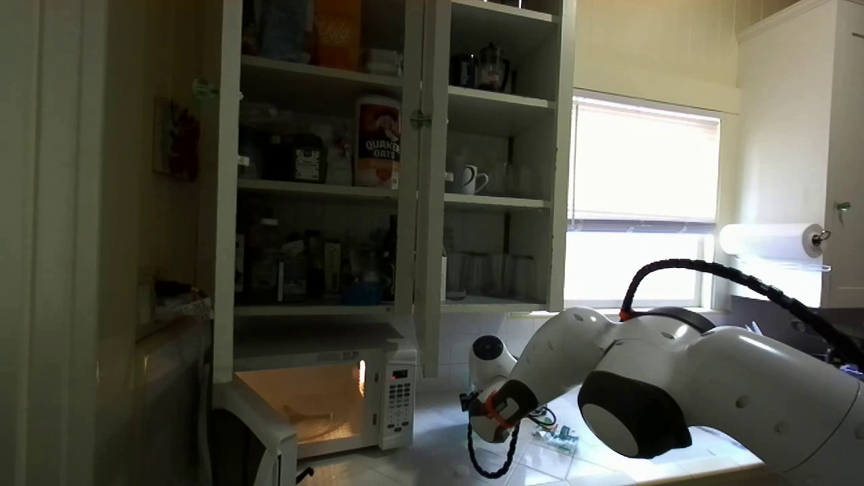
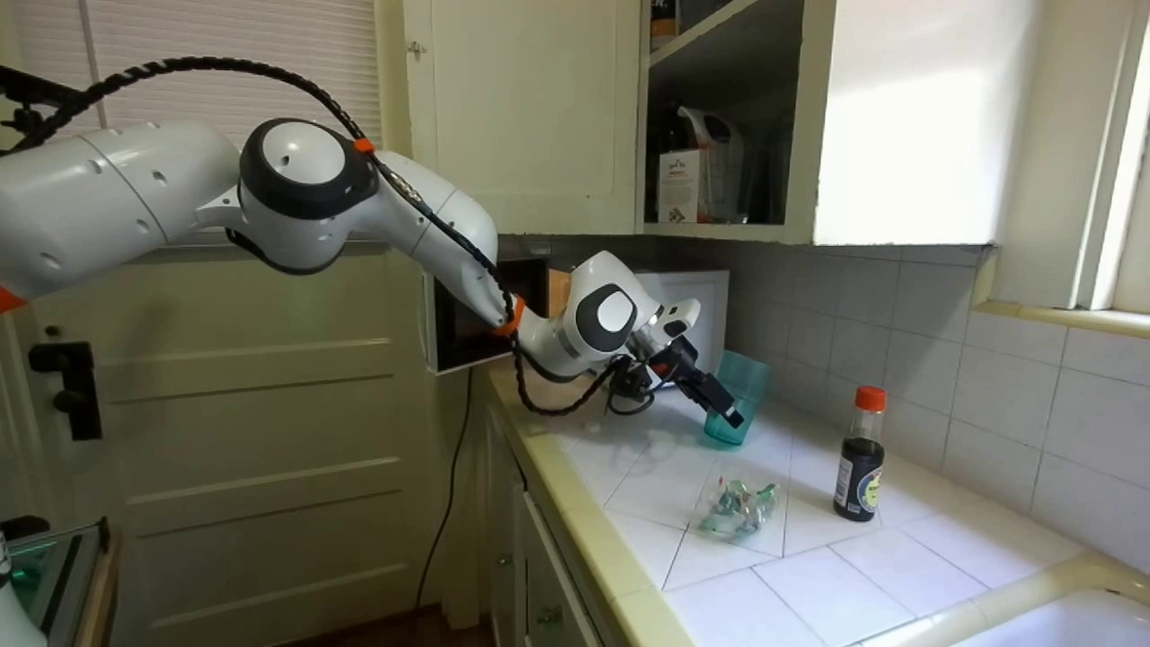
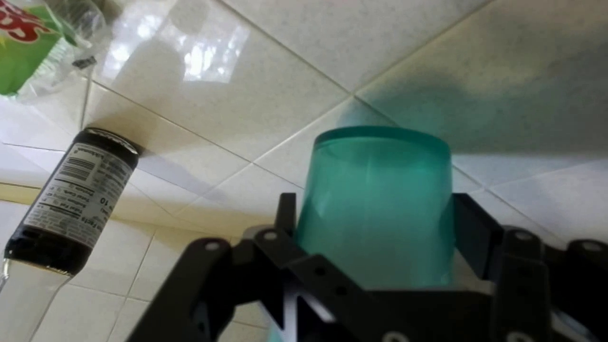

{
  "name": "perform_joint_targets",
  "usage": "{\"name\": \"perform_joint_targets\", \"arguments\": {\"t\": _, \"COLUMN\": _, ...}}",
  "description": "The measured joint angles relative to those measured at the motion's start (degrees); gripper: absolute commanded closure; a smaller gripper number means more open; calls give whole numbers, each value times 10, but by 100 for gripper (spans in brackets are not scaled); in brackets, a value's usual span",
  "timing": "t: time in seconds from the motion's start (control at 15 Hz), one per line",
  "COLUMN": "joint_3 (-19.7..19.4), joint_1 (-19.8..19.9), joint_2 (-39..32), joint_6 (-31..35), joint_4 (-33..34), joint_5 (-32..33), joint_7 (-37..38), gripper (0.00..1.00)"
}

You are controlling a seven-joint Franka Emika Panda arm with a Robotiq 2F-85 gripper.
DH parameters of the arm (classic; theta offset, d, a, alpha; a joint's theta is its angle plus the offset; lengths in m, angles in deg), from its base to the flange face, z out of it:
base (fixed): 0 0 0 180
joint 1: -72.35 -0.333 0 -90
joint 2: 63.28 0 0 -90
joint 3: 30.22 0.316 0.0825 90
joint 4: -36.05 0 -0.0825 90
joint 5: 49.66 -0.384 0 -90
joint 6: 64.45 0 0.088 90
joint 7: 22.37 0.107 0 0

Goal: Remove the glass from the cupboard

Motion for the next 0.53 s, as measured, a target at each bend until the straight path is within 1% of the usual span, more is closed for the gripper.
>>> {"name": "perform_joint_targets", "arguments": {"t": 0.13, "joint_3": 14, "joint_1": 17, "joint_2": -16, "joint_6": -18, "joint_4": 36, "joint_5": 0, "joint_7": 0, "gripper": 45}}
{"name": "perform_joint_targets", "arguments": {"t": 0.2, "joint_3": 21, "joint_1": 25, "joint_2": -22, "joint_6": -24, "joint_4": 53, "joint_5": 0, "joint_7": -1, "gripper": 5}}
{"name": "perform_joint_targets", "arguments": {"t": 0.27, "joint_3": 27, "joint_1": 33, "joint_2": -27, "joint_6": -30, "joint_4": 67, "joint_5": 0, "joint_7": -3, "gripper": 4}}
{"name": "perform_joint_targets", "arguments": {"t": 0.33, "joint_3": 34, "joint_1": 40, "joint_2": -31, "joint_6": -36, "joint_4": 80, "joint_5": 1, "joint_7": -5, "gripper": 0}}
{"name": "perform_joint_targets", "arguments": {"t": 0.53, "joint_3": 48, "joint_1": 53, "joint_2": -40, "joint_6": -44, "joint_4": 95, "joint_5": 2, "joint_7": -9, "gripper": 0}}
